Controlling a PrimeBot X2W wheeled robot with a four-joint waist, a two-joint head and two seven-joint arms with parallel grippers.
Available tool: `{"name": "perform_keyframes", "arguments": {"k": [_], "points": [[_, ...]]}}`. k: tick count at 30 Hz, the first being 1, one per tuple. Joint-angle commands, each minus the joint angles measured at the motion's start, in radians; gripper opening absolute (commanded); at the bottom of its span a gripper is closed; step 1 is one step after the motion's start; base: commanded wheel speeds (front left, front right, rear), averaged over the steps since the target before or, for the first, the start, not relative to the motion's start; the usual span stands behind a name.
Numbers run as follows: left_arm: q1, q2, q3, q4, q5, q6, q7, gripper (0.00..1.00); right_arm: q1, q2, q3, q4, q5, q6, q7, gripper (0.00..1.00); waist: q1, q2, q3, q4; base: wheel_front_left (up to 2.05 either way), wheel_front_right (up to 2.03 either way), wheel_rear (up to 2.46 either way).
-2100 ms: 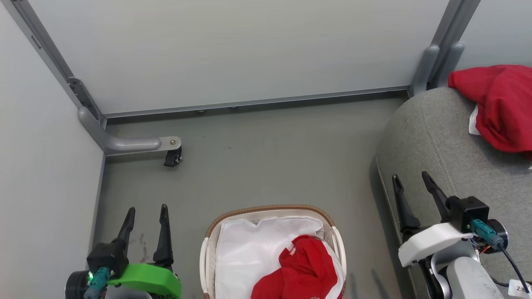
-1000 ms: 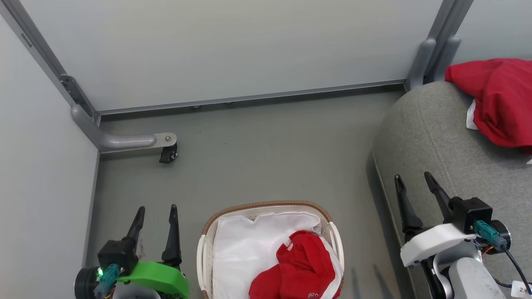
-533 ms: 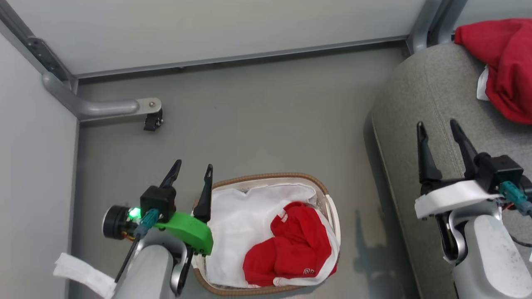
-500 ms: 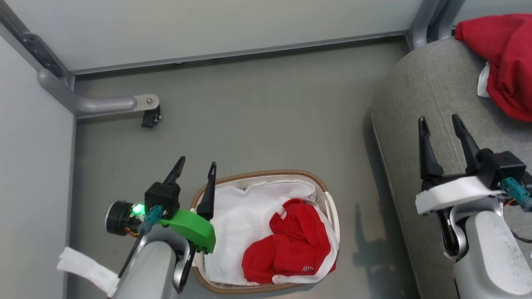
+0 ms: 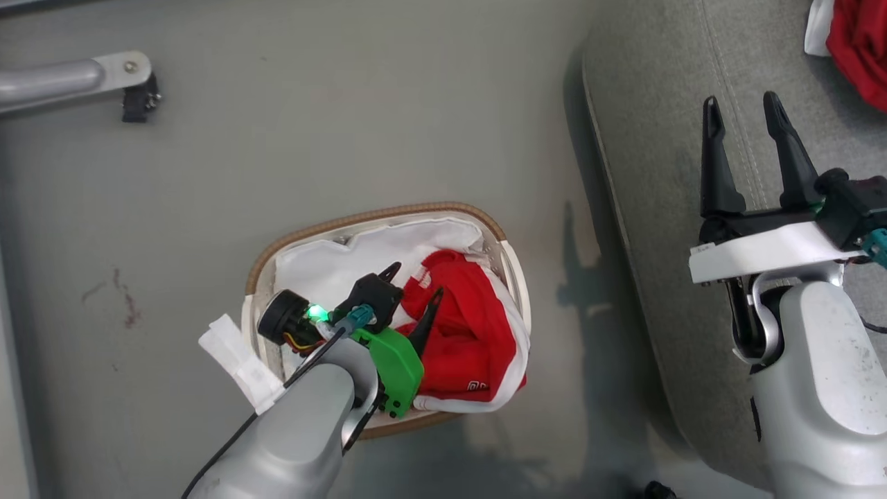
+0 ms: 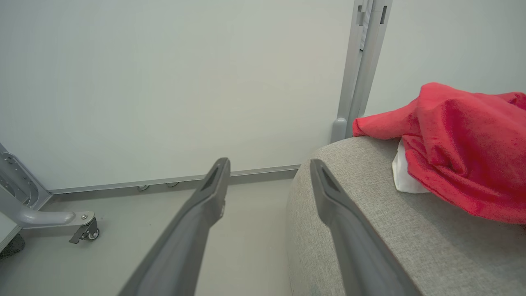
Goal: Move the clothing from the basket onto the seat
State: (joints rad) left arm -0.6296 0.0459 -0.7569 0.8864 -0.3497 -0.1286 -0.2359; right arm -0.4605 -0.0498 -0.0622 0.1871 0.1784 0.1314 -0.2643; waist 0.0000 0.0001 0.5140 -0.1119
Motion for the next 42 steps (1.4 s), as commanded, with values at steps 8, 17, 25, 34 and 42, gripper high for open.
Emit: {"name": "perform_keyframes", "arguments": {"k": [8, 17, 25, 34, 42], "points": [[-0.136, 0.009, -0.116, 0.110, -0.102, -0.003, 0.022, 1.00, -0.085, -0.001, 0.058, -0.068, 0.064, -0.001, 0.000, 1.00, 0.0000, -0.0001, 0.257, -0.183, 0.00, 0.00, 0.00], [-0.253, 0.039, -0.136, 0.225, -0.151, -0.003, 0.020, 1.00, -0.150, -0.001, 0.092, -0.136, 0.106, -0.001, 0.000, 1.00, 0.0000, -0.0001, 0.385, -0.249, 0.00, 0.00, 0.00], [-0.315, 0.043, -0.128, 0.305, -0.167, -0.003, 0.002, 1.00, -0.135, -0.002, 0.120, -0.146, 0.127, -0.001, 0.000, 1.00, 0.0000, -0.0001, 0.441, -0.276, 0.00, 0.00, 0.00], [-0.316, 0.033, -0.151, 0.353, -0.186, -0.003, 0.059, 0.96, -0.142, -0.002, 0.125, -0.154, 0.137, -0.001, 0.000, 1.00, 0.0000, -0.0001, 0.455, -0.292, 0.00, 0.00, 0.00], [-0.316, 0.030, -0.178, 0.369, -0.203, -0.003, 0.105, 0.00, -0.149, -0.002, 0.122, -0.154, 0.130, -0.001, 0.000, 1.00, 0.0000, -0.0001, 0.448, -0.285, 0.00, 0.00, 0.00]]}}
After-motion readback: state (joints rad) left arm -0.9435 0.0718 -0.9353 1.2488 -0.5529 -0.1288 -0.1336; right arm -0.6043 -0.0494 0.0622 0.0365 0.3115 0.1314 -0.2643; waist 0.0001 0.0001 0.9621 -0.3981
